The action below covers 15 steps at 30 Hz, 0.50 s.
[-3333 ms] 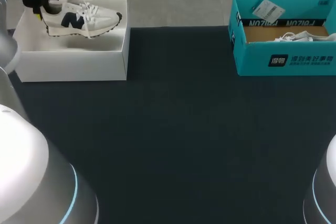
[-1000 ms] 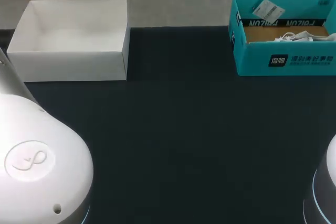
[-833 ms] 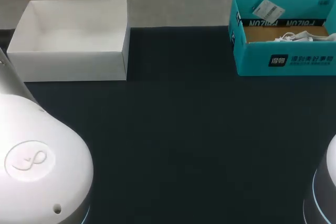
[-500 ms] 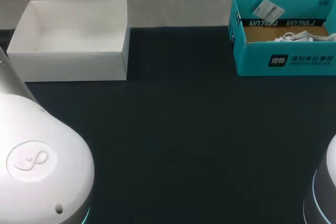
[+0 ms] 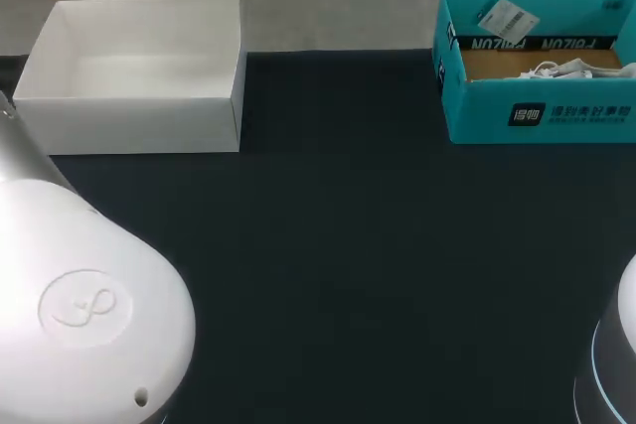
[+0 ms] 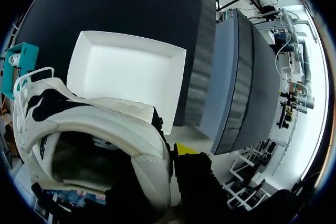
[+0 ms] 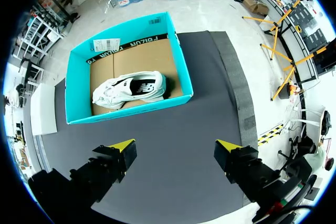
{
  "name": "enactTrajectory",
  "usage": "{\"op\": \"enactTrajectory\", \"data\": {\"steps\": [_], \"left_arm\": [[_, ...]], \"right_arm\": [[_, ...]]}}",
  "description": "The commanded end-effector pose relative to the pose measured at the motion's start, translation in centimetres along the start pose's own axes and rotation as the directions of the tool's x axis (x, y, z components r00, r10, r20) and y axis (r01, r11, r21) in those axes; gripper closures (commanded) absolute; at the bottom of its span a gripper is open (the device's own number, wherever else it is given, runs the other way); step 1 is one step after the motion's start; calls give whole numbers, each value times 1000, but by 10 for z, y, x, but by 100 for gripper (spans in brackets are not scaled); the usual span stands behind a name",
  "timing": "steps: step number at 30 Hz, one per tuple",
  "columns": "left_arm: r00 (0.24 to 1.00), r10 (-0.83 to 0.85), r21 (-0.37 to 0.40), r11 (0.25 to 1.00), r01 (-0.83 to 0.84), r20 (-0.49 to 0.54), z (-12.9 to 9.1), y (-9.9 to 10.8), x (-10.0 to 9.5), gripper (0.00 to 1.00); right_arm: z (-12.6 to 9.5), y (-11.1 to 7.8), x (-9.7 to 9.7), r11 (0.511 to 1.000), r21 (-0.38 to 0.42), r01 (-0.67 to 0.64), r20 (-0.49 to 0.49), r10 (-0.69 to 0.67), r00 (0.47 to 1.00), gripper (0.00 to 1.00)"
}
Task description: Take the shoe out of the shoebox, open the shoe tongue, remove and reinsert the insole, then place the shoe into the shoebox
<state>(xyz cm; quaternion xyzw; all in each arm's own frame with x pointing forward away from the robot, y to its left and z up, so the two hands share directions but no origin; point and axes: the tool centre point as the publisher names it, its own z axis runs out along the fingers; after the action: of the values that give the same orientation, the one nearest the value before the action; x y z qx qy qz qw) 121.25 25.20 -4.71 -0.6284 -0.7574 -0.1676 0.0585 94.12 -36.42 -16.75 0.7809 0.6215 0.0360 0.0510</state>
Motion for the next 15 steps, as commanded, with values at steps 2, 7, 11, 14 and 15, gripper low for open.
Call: {"op": "enactTrajectory", "data": {"steps": [2, 7, 11, 14, 15], "left_arm": [[1000, -4, -181, 983, 6, 7, -15, -99, -4, 100], [1000, -14, -185, 983, 12, -11, -23, -126, -14, 100], [999, -8, -200, 980, 2, -31, -30, -149, -26, 100], [999, -7, -208, 978, 1, -31, -30, -165, -35, 100], [999, -3, -217, 976, -7, -42, -30, -170, -38, 100]], "right_arm": [[0, -1, 0, 1000, -2, -1, 1, 1, 1000, 0], [0, -1, 0, 1000, -2, -1, 1, 1, 1000, 0], [0, -1, 0, 1000, -2, -1, 1, 1, 1000, 0], [0, -1, 0, 1000, -2, -1, 1, 1, 1000, 0], [0, -1, 0, 1000, -2, -1, 1, 1, 1000, 0]]}}
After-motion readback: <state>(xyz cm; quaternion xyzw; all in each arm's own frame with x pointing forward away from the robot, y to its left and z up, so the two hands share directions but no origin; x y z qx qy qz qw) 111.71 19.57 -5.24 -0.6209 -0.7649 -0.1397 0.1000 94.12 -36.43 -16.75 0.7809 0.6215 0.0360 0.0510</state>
